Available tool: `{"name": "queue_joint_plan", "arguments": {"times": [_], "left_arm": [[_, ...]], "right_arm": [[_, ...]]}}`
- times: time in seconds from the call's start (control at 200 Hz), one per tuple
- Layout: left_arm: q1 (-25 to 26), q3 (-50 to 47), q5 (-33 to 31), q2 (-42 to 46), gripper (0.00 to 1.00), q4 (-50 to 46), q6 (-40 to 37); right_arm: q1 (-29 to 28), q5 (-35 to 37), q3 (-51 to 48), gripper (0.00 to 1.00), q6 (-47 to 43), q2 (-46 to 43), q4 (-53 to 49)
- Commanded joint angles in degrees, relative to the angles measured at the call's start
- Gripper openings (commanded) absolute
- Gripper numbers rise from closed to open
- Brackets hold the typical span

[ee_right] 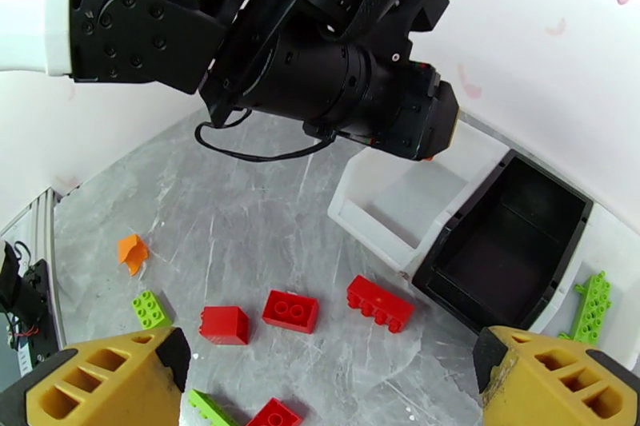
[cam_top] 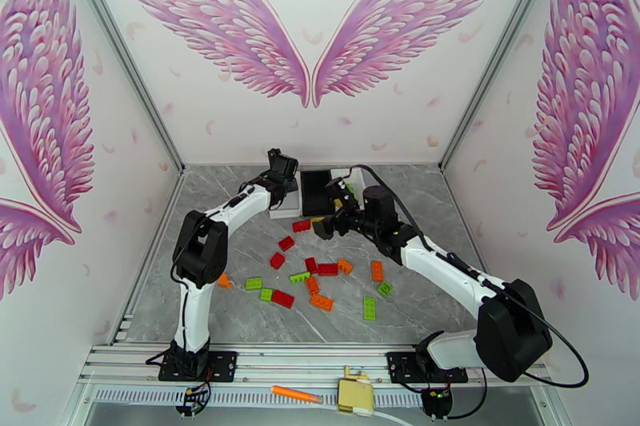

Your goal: Sort the legos into containers by color

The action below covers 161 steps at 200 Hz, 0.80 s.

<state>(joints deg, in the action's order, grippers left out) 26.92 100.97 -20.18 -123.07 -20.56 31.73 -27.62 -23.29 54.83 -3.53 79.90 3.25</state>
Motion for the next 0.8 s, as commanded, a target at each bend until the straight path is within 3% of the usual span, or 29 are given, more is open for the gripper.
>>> {"name": "queue_joint_plan", "arguments": {"times": [0.0, 0.16, 0.425, 0.59, 0.8], "left_arm": [[-0.33, 3.7, 1.02, -1.4, 0.35, -2.02, -1.23], [-0.4, 1.78, 0.8, 0.64, 0.55, 0.6, -2.58], [0.32, -11.75, -0.38, 15.02, 0.83, 7.93, -7.69], [0.76, -22.96, -1.44, 26.12, 0.93, 9.21, -8.09], [1.21, -37.35, -3.92, 39.6, 0.97, 7.48, -4.4]], "right_arm": [[-0.4, 7.06, 1.1, 0.99, 2.36, 0.47, -0.41], [-0.5, 13.26, 0.66, 0.99, 4.22, 0.71, -0.75], [-3.57, 24.08, -0.25, 0.99, 11.67, 3.1, 0.61], [-7.38, 28.35, -0.22, 0.99, 17.69, 7.04, 1.66], [-13.65, 34.1, 5.11, 0.99, 22.69, 16.5, -1.42]]}}
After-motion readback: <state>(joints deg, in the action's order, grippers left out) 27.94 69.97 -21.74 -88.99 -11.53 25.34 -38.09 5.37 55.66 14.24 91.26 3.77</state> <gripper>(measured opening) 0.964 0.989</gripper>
